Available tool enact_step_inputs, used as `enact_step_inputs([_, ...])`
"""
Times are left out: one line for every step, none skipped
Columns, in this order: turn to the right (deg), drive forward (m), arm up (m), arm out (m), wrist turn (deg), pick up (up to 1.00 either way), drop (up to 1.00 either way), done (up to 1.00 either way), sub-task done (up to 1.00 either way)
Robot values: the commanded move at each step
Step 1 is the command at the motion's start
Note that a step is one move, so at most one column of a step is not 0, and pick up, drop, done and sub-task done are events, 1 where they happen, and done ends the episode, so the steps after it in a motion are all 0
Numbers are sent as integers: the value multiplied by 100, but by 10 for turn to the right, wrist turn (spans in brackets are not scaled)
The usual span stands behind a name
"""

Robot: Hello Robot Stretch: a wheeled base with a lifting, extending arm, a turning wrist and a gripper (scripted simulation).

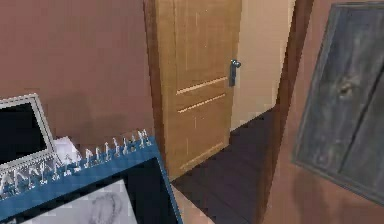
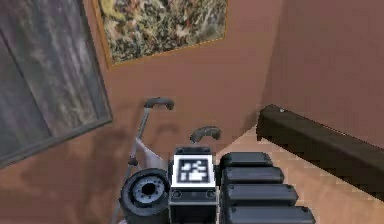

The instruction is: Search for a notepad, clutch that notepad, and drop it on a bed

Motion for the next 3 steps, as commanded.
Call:
enact_step_inputs([0, 100, 0, 0, 0, 0, 0, 0, 0])
enact_step_inputs([300, 0, 0, 0, 0, 0, 0, 0, 0])
enact_step_inputs([0, 5, 0, 0, 0, 0, 0, 0, 0])
